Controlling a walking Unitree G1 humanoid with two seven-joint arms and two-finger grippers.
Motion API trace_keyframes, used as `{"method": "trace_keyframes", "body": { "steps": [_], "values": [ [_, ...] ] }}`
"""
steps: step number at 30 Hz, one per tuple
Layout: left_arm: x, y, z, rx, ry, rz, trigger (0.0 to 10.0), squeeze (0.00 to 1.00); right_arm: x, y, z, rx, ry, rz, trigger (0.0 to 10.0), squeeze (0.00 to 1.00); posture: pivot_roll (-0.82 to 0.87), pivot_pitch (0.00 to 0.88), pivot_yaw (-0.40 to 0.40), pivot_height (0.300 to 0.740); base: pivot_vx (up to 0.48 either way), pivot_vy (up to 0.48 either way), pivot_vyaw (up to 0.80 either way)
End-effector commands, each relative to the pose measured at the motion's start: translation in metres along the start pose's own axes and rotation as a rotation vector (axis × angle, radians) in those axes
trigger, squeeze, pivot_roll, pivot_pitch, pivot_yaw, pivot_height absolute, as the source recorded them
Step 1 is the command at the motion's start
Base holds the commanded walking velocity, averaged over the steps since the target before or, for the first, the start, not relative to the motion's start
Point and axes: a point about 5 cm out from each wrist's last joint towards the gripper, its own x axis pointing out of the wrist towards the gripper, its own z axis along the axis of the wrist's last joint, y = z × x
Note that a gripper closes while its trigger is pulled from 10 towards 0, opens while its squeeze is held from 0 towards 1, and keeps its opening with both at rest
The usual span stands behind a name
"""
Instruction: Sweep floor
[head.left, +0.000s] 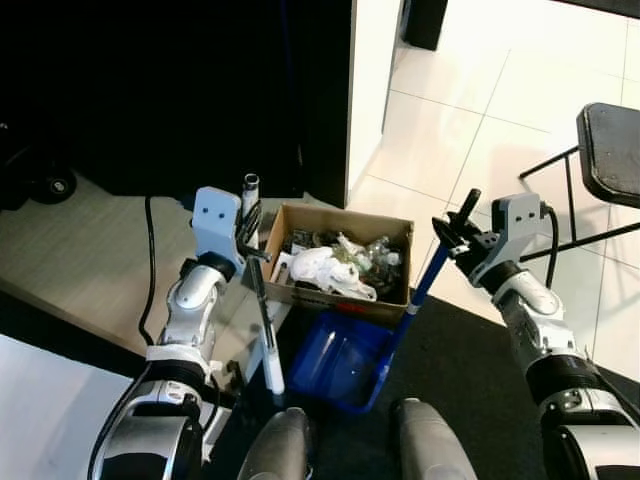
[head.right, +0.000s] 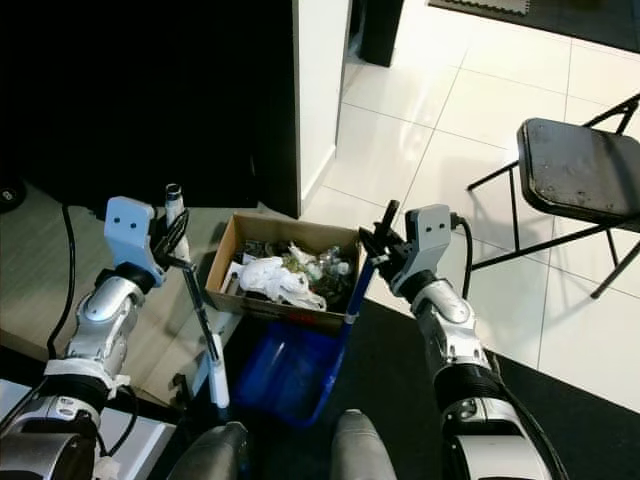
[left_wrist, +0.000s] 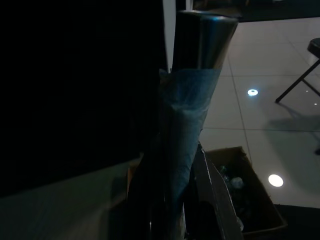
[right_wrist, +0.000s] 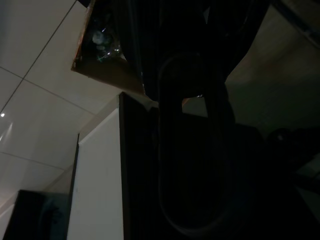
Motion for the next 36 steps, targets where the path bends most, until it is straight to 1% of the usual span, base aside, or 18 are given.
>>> {"method": "trace_keyframes", "body": {
  "steps": [1, 3, 6, 7, 8, 9, 10, 12, 13, 16, 17, 20, 24, 25, 26, 27, 30, 36],
  "values": [
    [-0.004, 0.003, -0.003, -0.038, 0.004, 0.027, 10.0, 0.0, 0.001, 0.001, 0.002, -0.005, -0.029, -0.006, 10.0, 0.0, 0.0, 0.028, 0.022, 0.74, 0.0, 0.0, 0.0],
    [-0.005, 0.002, -0.008, -0.078, 0.026, 0.031, 10.0, 0.0, 0.0, 0.003, -0.003, 0.035, -0.025, -0.011, 10.0, 0.0, 0.0, 0.026, 0.017, 0.74, 0.0, 0.0, 0.0],
    [-0.006, -0.001, -0.013, -0.09, 0.05, 0.025, 10.0, 0.0, -0.001, 0.004, -0.008, 0.032, -0.002, -0.008, 10.0, 0.0, 0.0, 0.023, 0.013, 0.74, 0.0, 0.0, 0.0],
    [-0.007, -0.002, -0.015, -0.104, 0.056, 0.026, 10.0, 0.0, -0.002, 0.005, -0.012, -0.012, 0.027, -0.003, 10.0, 0.0, 0.0, 0.02, 0.009, 0.74, 0.0, 0.0, 0.0],
    [-0.007, -0.002, -0.015, -0.104, 0.056, 0.026, 10.0, 0.0, -0.002, 0.005, -0.012, -0.012, 0.027, -0.003, 10.0, 0.0, 0.0, 0.02, 0.009, 0.74, 0.0, 0.0, 0.0],
    [-0.008, -0.004, -0.017, -0.119, 0.065, 0.03, 10.0, 0.0, -0.003, 0.004, -0.015, -0.093, 0.063, 0.014, 10.0, 0.0, 0.0, 0.019, 0.003, 0.74, 0.0, 0.0, 0.0],
    [-0.008, -0.004, -0.017, -0.119, 0.065, 0.03, 10.0, 0.0, -0.003, 0.004, -0.015, -0.093, 0.063, 0.014, 10.0, 0.0, 0.0, 0.019, 0.003, 0.74, 0.0, 0.0, 0.0],
    [-0.009, -0.007, -0.02, -0.1, 0.075, 0.013, 10.0, 0.0, -0.005, 0.004, -0.016, -0.169, 0.086, 0.043, 10.0, 0.0, -0.01, 0.016, -0.003, 0.74, 0.0, 0.0, 0.0],
    [-0.009, -0.007, -0.02, -0.1, 0.075, 0.013, 10.0, 0.0, -0.005, 0.004, -0.016, -0.169, 0.086, 0.043, 10.0, 0.0, -0.01, 0.016, -0.003, 0.74, 0.0, 0.0, 0.0],
    [-0.013, -0.011, -0.025, -0.037, 0.096, -0.022, 10.0, 0.0, -0.009, 0.005, -0.012, -0.313, 0.044, 0.094, 10.0, 0.0, -0.01, 0.007, -0.007, 0.74, 0.0, 0.0, 0.0],
    [-0.013, -0.011, -0.025, -0.037, 0.096, -0.022, 10.0, 0.0, -0.009, 0.005, -0.012, -0.313, 0.044, 0.094, 10.0, 0.0, -0.01, 0.007, -0.007, 0.74, 0.0, 0.0, 0.0],
    [-0.018, -0.006, -0.028, -0.047, 0.098, 0.004, 10.0, 0.0, -0.012, 0.006, -0.006, -0.391, -0.026, 0.092, 10.0, 0.0, -0.01, 0.0, 0.0, 0.74, 0.0, 0.0, 0.0],
    [-0.02, -0.003, -0.029, -0.063, 0.098, 0.032, 10.0, 0.0, -0.015, 0.0, -0.002, -0.359, -0.063, 0.054, 10.0, 0.0, -0.01, 0.0, 0.003, 0.74, 0.0, 0.0, 0.0],
    [-0.021, -0.001, -0.029, -0.071, 0.095, 0.043, 10.0, 0.0, -0.017, -0.004, -0.003, -0.319, -0.063, 0.045, 10.0, 0.0, -0.01, 0.0, 0.007, 0.74, 0.0, 0.0, 0.0],
    [-0.021, 0.0, -0.028, -0.083, 0.089, 0.058, 10.0, 0.0, -0.021, -0.01, -0.004, -0.234, -0.067, 0.019, 10.0, 0.0, 0.0, 0.0, 0.011, 0.74, 0.0, 0.0, 0.0],
    [-0.021, 0.0, -0.028, -0.083, 0.089, 0.058, 10.0, 0.0, -0.021, -0.01, -0.004, -0.234, -0.067, 0.019, 10.0, 0.0, 0.0, 0.0, 0.011, 0.74, 0.0, 0.0, 0.0],
    [-0.019, 0.0, -0.026, -0.098, 0.073, 0.07, 10.0, 0.0, -0.026, -0.018, -0.008, -0.064, -0.096, -0.023, 10.0, 0.0, 0.0, 0.0, 0.014, 0.74, 0.0, 0.0, 0.0],
    [-0.018, -0.002, -0.026, -0.102, 0.072, 0.051, 10.0, 0.0, -0.024, -0.015, -0.011, 0.02, -0.112, -0.01, 10.0, 0.0, 0.0, 0.0, 0.017, 0.74, 0.0, 0.0, 0.0]
  ]
}}
